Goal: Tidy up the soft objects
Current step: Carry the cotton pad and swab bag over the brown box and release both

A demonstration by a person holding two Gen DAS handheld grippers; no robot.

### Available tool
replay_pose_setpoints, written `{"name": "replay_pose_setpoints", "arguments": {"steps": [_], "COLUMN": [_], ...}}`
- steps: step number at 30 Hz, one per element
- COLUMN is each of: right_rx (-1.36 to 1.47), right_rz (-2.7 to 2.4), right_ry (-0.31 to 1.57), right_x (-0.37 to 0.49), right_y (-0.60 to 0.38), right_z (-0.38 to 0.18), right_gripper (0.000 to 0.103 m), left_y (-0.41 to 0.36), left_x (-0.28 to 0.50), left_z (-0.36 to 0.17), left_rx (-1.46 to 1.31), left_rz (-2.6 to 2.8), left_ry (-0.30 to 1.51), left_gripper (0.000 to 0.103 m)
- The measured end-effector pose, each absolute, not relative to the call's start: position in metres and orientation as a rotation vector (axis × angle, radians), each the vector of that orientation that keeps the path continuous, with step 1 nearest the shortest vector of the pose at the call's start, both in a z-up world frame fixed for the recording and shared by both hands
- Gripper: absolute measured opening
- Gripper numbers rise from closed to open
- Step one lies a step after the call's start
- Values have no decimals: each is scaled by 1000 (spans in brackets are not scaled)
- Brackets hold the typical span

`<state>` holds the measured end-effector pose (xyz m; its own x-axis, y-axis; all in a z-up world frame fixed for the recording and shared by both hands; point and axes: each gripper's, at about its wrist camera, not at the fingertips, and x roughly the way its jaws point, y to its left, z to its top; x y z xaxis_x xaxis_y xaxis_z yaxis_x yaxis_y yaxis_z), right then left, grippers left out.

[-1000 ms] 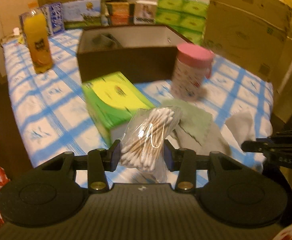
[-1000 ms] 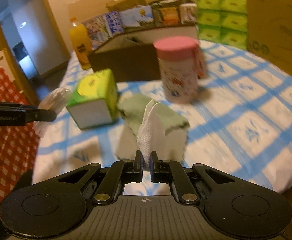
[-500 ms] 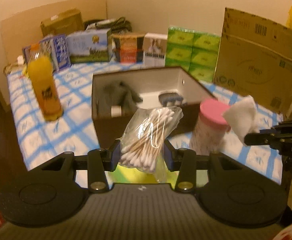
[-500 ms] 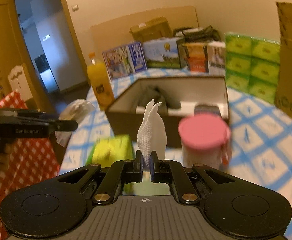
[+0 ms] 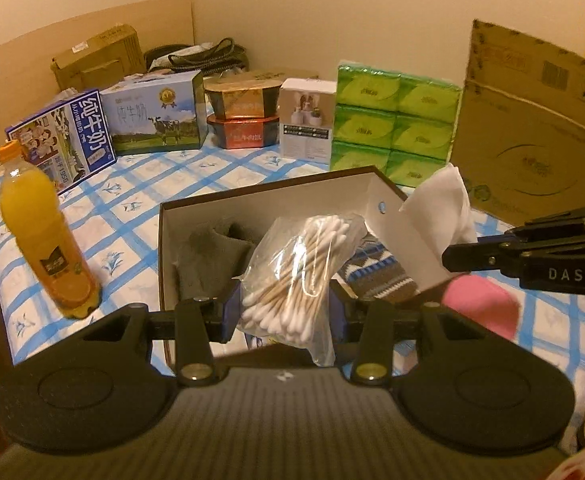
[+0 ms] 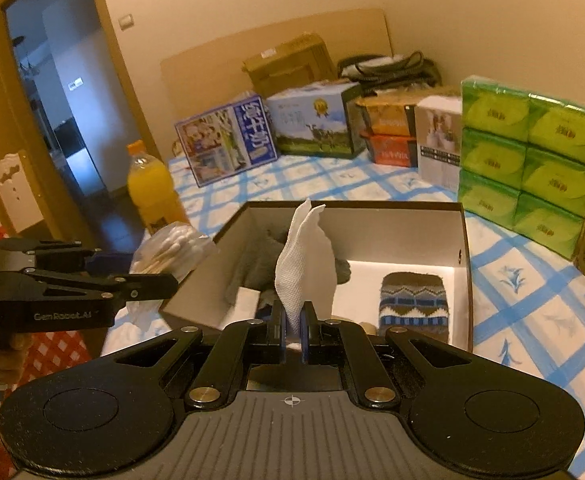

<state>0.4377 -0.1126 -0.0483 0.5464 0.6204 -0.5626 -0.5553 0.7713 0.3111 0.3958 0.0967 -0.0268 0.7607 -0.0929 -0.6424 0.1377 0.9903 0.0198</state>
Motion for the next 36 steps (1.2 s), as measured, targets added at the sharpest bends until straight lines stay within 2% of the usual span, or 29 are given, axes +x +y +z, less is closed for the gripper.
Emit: {"name": "replay_pose_setpoints", "arguments": {"steps": [14,23,25,27,28,29,30,32,36], "right_rx": [105,116,136,156,161,166,171,180,184], "right_rz": [676,642,650,658,649,643,636,633,648], "right_ry": [840,861,852,851,856,858,855,850,854], "right_x": [538,586,593,597,599,601,602,601,593], "right_y": [-93,-82,-81,-79,-77,-76,-76,-78,-83], "right_z": [-92,-111,-113,-115,-116,-116,-117,-116,-114], "right_gripper": [7,7,8,8,11,20,35,53,53], "left_y": [88,95,95,98,100,102,105,110,118], "left_x": [500,560,570,577,579,579,580,579,565], "left_z": [-69,-93,-97,-99,-100,-100,-101,-103,-104], "left_rx": [29,-35,-53,-93,-109,-122,-133,-141,-123], "left_rz": [-148,-115,-115,-119,-109,-98,-90,-78,-78], "left_ry": [777,803,798,798,797,795,792,802,810], "left_gripper": [42,43,50,66,67,66,67,67,66]}}
